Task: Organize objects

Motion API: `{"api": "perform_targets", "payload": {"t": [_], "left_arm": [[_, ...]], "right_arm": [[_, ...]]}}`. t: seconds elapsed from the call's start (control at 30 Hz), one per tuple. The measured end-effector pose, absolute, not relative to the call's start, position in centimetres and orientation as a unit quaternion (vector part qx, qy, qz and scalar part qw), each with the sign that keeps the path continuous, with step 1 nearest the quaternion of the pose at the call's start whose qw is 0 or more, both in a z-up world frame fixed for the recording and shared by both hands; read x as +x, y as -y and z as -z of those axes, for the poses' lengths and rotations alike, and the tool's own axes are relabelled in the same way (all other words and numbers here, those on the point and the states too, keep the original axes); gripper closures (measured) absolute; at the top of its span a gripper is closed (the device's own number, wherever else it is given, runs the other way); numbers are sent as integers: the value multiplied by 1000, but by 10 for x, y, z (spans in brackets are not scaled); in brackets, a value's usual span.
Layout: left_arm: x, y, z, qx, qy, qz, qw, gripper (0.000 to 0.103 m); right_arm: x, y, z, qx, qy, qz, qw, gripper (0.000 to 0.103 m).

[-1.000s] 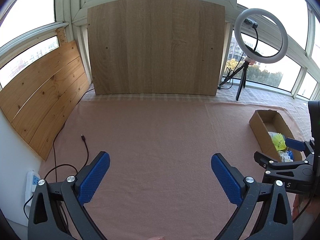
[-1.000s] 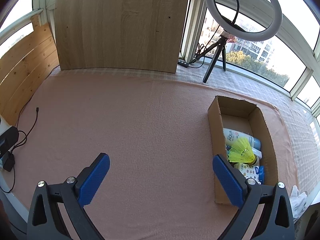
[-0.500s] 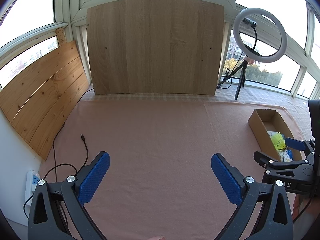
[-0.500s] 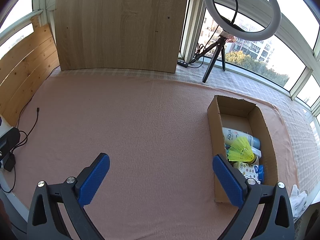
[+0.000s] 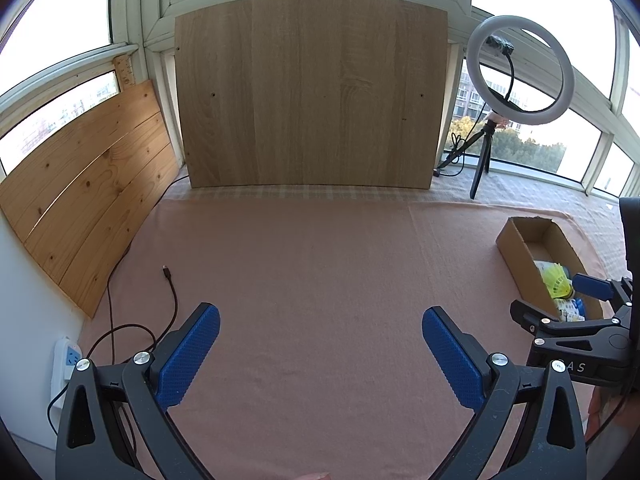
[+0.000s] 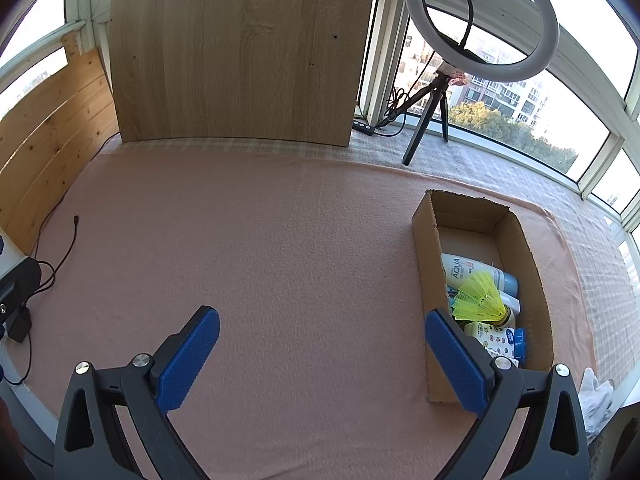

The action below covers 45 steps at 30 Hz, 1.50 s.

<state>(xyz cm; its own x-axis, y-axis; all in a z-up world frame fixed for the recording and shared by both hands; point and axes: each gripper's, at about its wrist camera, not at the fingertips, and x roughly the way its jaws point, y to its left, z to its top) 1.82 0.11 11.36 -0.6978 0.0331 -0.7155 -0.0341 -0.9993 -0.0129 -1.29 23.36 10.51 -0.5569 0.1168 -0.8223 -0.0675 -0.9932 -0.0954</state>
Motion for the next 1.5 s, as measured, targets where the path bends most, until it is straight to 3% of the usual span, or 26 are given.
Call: {"api": "perform_targets", "payload": {"t": [1.5], "left_arm": [[28, -3, -114, -390, -2, -921, 19, 0]], "right_arm": [[-7, -233, -107, -467, 25, -883, 53, 2]]}}
